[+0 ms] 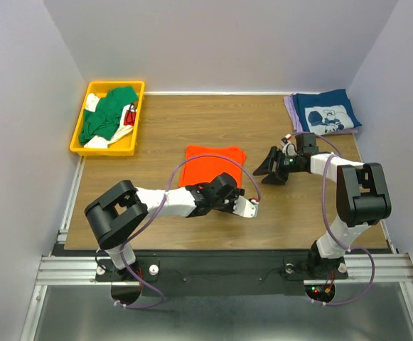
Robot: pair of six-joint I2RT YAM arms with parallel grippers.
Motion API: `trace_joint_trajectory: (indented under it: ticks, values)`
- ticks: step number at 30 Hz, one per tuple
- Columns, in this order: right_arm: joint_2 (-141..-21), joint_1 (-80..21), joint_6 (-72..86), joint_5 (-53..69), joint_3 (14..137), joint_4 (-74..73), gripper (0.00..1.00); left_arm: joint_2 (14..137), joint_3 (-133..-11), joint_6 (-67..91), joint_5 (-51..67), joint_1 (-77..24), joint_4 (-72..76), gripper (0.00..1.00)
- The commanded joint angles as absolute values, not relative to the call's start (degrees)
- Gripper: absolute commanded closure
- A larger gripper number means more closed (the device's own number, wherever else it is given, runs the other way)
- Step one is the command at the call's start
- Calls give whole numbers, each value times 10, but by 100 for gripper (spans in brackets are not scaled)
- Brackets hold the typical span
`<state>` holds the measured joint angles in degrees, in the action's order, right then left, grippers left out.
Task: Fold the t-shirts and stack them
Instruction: Neatly place the folded tshirt to the corner
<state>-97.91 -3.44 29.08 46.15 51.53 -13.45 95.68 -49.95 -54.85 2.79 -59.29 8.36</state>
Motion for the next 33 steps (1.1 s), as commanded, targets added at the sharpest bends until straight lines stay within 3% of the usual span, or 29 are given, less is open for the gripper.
trace_joint_trajectory:
  ticks: [1,5,8,9,13,20,29,33]
  values:
    - [-979,-35,303,475,507,-105,32,966,-504,-562,49,-597,85,50]
    - [-978,-34,314,469,498,-96,23,999,-511,-566,41,-597,100,55]
    - [-980,-35,321,469,494,-92,20,1007,-522,-552,45,-591,111,68]
    - [-980,-33,323,468,493,-91,19,1007,-526,-539,45,-588,117,80]
    - [-978,-34,357,457,483,-63,13,981,-550,-498,86,-568,111,99]
    - [-970,-35,502,460,426,82,0,972,-602,-447,142,-562,73,100]
    - [-1027,-64,637,444,407,250,1,999,-671,-409,169,-553,48,100]
    - [-1052,-80,660,435,419,257,5,1012,-696,-397,173,-544,47,100]
